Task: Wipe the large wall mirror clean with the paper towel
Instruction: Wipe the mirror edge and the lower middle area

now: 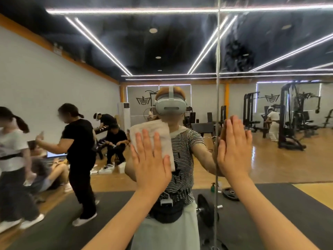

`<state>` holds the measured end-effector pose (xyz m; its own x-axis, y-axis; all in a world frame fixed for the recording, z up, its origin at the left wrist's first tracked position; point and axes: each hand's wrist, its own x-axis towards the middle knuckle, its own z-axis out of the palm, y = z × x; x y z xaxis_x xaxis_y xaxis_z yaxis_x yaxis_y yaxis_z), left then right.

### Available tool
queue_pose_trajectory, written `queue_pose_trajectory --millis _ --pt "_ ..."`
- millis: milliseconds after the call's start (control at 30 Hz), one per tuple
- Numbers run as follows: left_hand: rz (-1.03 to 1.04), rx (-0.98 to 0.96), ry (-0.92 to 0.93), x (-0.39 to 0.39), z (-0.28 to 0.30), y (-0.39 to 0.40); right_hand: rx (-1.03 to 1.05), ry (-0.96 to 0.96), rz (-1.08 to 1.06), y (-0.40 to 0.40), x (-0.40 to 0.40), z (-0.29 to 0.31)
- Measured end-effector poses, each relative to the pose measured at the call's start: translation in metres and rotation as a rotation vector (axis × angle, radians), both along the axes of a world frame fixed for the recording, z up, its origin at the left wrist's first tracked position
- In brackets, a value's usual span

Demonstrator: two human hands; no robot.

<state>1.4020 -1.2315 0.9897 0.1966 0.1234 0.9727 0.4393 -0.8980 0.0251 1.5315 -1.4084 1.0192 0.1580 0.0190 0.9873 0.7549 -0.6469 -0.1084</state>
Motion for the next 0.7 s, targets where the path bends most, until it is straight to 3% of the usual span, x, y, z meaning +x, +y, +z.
queue_pose_trajectory --millis 333,700 --pt "-0.075 0.174 0.177 0.048 -0.01 -0.074 0.022 -0.088 0.073 -0.001 0.003 -0.005" --pt "-0.101 0.403 0.321 0.041 -0.028 -0.066 0.017 -0.085 0.101 -0.003 0.005 -0.005"
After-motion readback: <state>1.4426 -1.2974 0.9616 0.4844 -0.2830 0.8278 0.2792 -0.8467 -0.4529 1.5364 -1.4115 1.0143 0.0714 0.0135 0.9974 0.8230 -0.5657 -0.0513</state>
